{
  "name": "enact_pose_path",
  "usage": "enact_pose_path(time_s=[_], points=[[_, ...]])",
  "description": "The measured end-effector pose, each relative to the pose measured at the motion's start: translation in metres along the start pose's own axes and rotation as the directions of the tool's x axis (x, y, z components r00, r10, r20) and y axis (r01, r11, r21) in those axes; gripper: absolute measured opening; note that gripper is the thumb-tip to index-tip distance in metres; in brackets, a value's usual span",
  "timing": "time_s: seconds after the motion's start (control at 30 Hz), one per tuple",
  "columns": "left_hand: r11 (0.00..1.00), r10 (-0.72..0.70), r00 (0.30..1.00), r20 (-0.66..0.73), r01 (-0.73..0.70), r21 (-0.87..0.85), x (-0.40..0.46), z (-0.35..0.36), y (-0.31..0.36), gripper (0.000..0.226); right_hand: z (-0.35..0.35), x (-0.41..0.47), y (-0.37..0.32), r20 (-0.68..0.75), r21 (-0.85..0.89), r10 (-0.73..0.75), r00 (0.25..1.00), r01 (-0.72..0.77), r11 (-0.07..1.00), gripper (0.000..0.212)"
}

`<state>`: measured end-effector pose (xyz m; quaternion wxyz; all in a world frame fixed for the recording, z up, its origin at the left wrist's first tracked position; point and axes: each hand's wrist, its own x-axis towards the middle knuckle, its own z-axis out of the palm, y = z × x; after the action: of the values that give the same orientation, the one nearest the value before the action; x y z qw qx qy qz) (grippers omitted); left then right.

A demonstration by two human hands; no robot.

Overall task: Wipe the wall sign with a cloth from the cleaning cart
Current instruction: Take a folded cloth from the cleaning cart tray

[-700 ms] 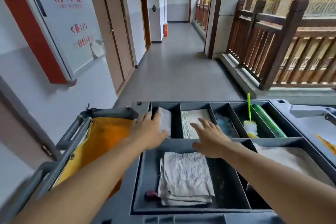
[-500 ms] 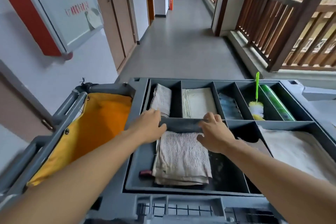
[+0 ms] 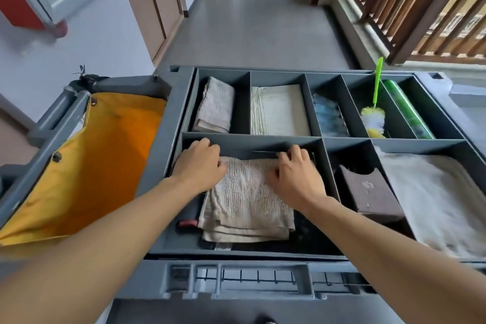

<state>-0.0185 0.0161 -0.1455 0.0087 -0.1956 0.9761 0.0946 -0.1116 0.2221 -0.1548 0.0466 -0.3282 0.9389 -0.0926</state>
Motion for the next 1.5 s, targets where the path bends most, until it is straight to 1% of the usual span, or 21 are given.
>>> enact_pose_path(time_s=[0.07,0.2,0.4,0.5,0.6,0.73,0.83,0.93,1.0,1.1,1.2,1.27,1.33,1.43,1.5], points=[[0.999,0.006,1.000,-0.001,-0.006,-0.032,0.002,0.003,-0.001,0.025,0.001,0.001,0.000,-0.006,0.020,0.010,1.000,-0.010,1.000,0.040],[0.994,0.026,1.000,0.001,-0.026,-0.110,0.000,0.010,0.004,0.018,0.007,-0.001,-0.002,-0.037,0.048,0.025,0.999,-0.023,0.999,0.040],[0.994,0.003,0.998,-0.059,-0.009,-0.110,0.001,0.017,0.011,0.018,0.016,-0.001,-0.006,-0.109,0.107,0.044,0.993,-0.032,0.994,0.033],[0.995,-0.009,0.999,-0.040,0.005,-0.105,0.000,0.018,0.011,0.014,0.019,-0.002,-0.005,-0.117,0.127,0.046,0.992,-0.031,0.991,0.033],[0.993,0.001,1.000,-0.008,-0.002,-0.115,-0.002,0.016,0.009,0.015,0.019,-0.004,-0.003,-0.129,0.094,0.020,0.991,-0.008,0.996,0.034],[0.981,0.009,1.000,0.027,-0.004,-0.195,-0.006,0.008,0.006,0.013,0.014,-0.011,-0.001,-0.133,0.075,-0.009,0.991,0.020,0.997,0.029],[0.970,0.014,0.996,0.085,0.007,-0.244,-0.009,-0.002,0.007,0.019,0.006,-0.016,0.001,-0.128,0.168,-0.006,0.992,0.028,0.985,0.016],[0.945,-0.033,0.996,0.087,0.060,-0.322,-0.012,-0.016,0.009,0.014,-0.007,-0.020,-0.001,-0.097,0.286,0.033,0.995,-0.004,0.958,0.012],[0.930,-0.041,0.996,0.081,0.068,-0.361,-0.015,-0.025,0.010,0.011,-0.016,-0.021,-0.003,-0.057,0.308,0.031,0.998,-0.012,0.951,0.014],[0.922,-0.009,0.997,0.074,0.037,-0.384,-0.021,-0.041,0.012,0.010,-0.033,-0.024,-0.007,-0.019,0.351,0.009,1.000,-0.002,0.936,0.014],[0.930,0.026,0.998,0.063,-0.001,-0.368,-0.025,-0.062,0.017,0.010,-0.051,-0.029,-0.012,-0.018,0.378,-0.028,0.999,0.033,0.925,0.011],[0.934,0.035,0.998,0.044,-0.017,-0.358,-0.026,-0.075,0.020,0.008,-0.062,-0.029,-0.013,-0.045,0.371,-0.036,0.998,0.051,0.927,0.011],[0.932,0.029,0.999,0.019,-0.020,-0.361,-0.028,-0.091,0.025,0.014,-0.077,-0.030,-0.016,-0.082,0.356,-0.021,0.996,0.049,0.933,0.014],[0.936,0.044,0.999,-0.026,-0.050,-0.348,-0.034,-0.118,0.033,0.032,-0.099,-0.034,-0.020,-0.159,0.326,-0.028,0.987,0.079,0.942,0.023],[0.930,0.048,0.998,-0.044,-0.060,-0.364,-0.038,-0.138,0.038,0.035,-0.117,-0.036,-0.025,-0.188,0.302,-0.031,0.982,0.088,0.949,0.026]])
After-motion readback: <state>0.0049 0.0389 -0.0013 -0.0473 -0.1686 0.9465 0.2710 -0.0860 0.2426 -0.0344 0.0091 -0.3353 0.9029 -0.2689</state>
